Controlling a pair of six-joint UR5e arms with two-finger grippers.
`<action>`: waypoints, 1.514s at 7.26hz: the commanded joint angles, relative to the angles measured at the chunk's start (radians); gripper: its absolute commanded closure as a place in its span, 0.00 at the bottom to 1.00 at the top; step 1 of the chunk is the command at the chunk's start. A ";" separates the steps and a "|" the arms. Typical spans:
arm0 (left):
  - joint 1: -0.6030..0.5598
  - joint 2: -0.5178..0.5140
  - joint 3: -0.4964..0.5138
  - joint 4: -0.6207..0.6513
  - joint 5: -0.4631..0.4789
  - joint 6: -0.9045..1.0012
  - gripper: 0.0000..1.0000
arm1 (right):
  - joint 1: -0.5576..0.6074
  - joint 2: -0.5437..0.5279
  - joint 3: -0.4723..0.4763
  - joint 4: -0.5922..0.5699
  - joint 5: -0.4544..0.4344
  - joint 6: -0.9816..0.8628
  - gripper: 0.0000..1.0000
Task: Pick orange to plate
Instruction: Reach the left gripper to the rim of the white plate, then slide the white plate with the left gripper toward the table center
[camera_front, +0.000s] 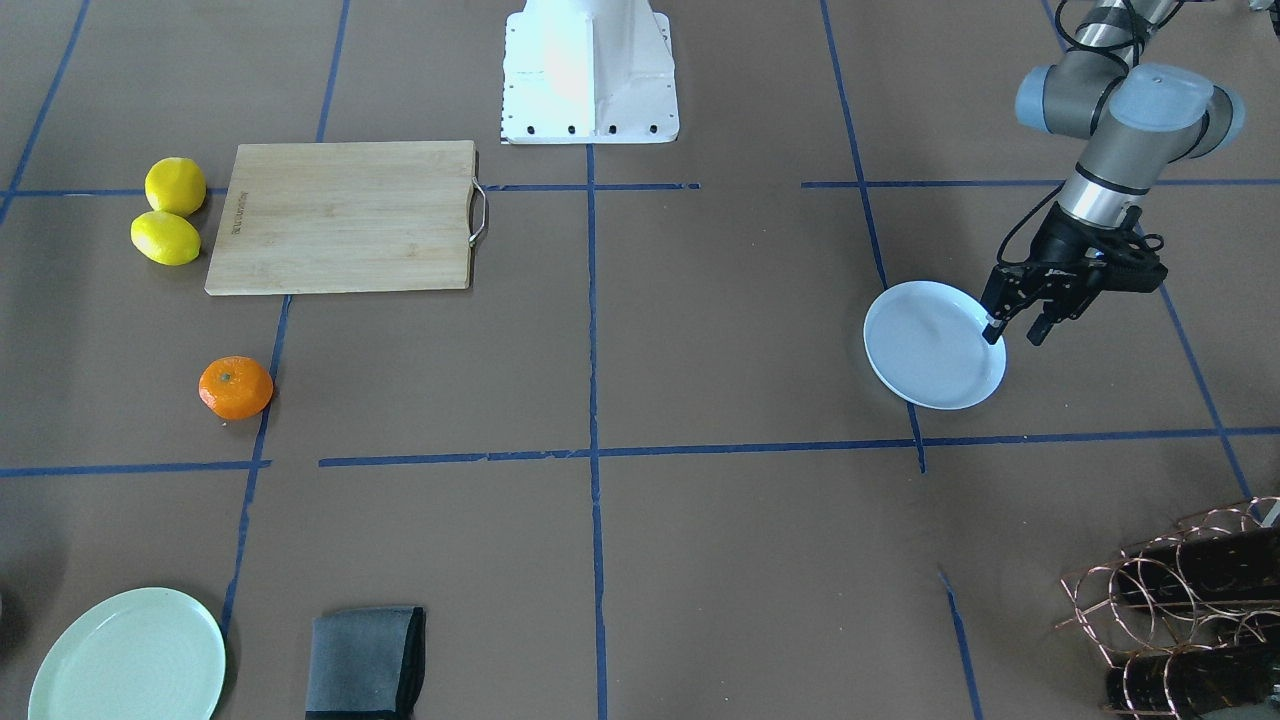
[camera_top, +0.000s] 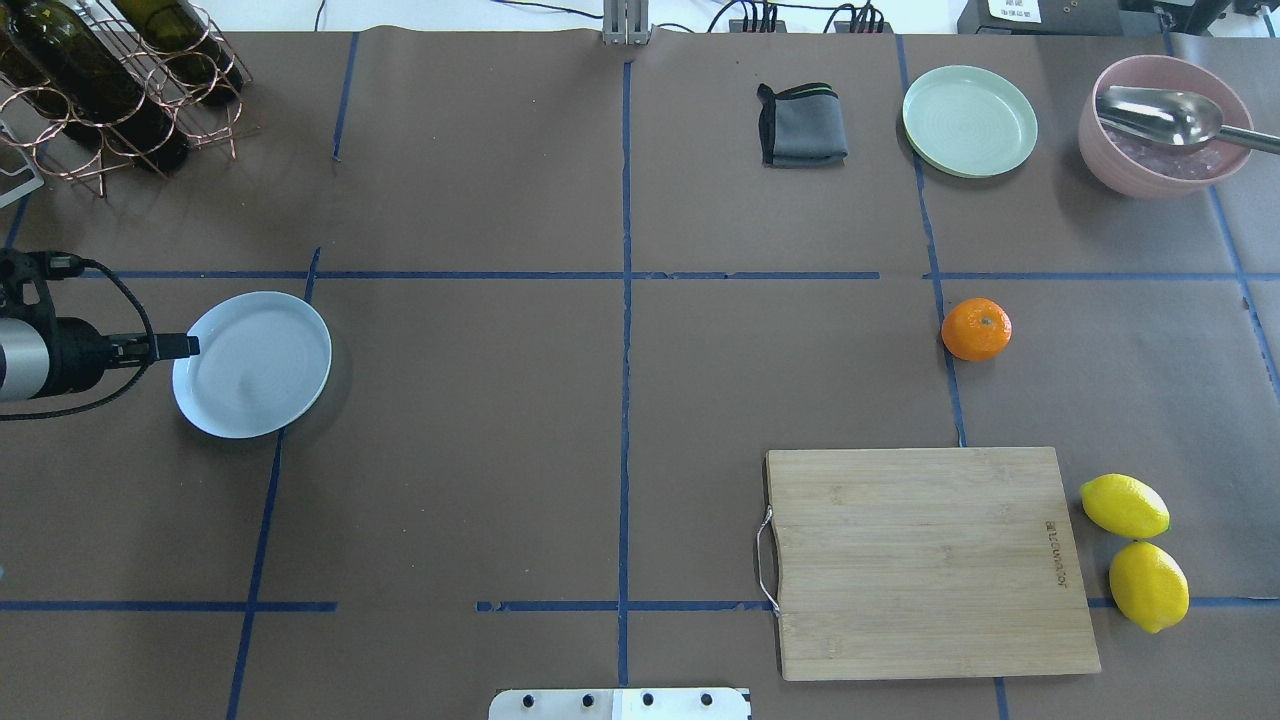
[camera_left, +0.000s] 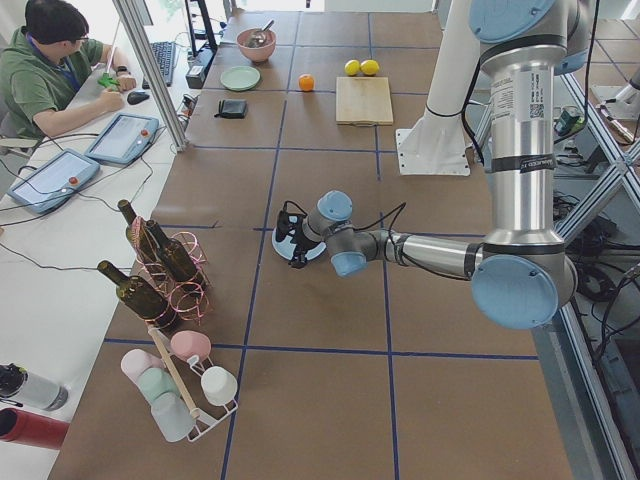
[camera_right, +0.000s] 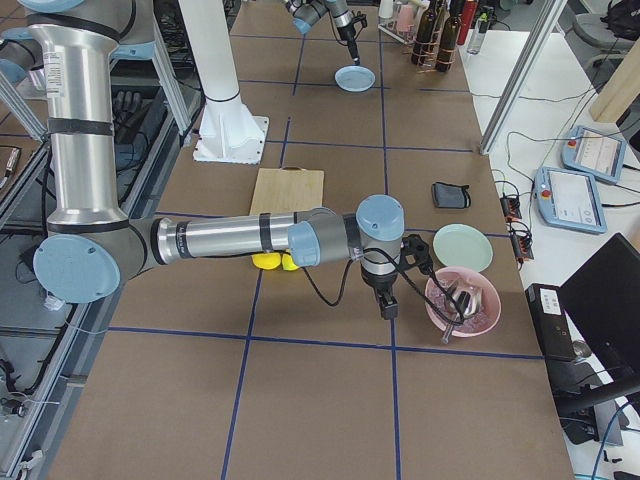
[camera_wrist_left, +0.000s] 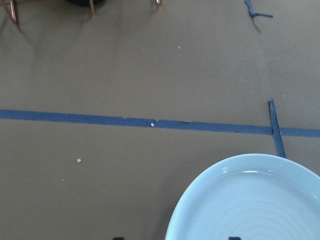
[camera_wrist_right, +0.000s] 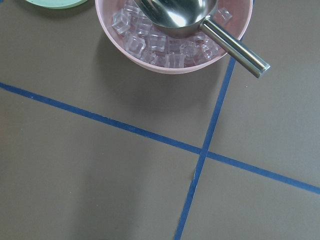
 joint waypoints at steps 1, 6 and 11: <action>0.043 -0.002 0.021 -0.013 0.035 -0.038 0.36 | 0.000 0.000 0.000 0.000 -0.001 0.000 0.00; 0.041 -0.008 -0.015 -0.011 0.026 -0.030 1.00 | 0.000 0.000 0.000 0.002 -0.003 -0.001 0.00; 0.059 -0.362 -0.043 0.258 0.031 -0.201 1.00 | 0.000 0.000 0.003 0.000 -0.003 0.002 0.00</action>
